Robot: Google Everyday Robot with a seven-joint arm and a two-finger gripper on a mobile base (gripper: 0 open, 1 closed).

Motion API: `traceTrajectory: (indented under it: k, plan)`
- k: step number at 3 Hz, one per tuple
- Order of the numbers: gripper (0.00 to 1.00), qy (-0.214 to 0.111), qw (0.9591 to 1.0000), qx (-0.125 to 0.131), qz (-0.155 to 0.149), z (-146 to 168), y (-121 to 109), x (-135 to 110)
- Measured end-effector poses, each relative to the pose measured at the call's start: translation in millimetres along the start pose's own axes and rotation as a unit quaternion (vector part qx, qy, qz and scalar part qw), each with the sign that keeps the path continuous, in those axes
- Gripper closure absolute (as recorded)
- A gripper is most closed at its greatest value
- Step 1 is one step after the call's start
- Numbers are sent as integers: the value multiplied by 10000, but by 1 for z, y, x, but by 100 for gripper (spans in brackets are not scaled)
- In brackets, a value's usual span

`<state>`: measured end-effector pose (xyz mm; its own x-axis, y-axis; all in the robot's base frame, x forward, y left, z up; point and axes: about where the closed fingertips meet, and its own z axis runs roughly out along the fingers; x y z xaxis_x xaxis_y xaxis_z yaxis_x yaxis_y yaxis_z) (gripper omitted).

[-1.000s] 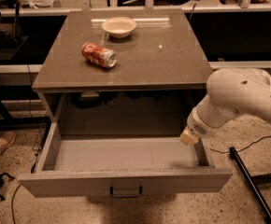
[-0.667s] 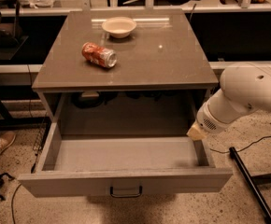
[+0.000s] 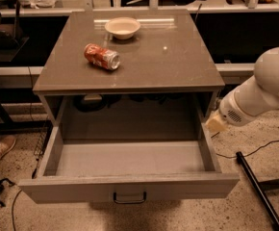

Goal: Open top drawer

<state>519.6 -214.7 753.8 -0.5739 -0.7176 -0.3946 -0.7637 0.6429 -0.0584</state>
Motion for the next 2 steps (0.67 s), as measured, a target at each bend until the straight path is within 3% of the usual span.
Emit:
traceTrajectory:
  k: [1,2]
  plan:
    - [14,-163,9996,115,-211,-20,-15,-15]
    - [0,-283,9984,236,-432,-37,-29,-29]
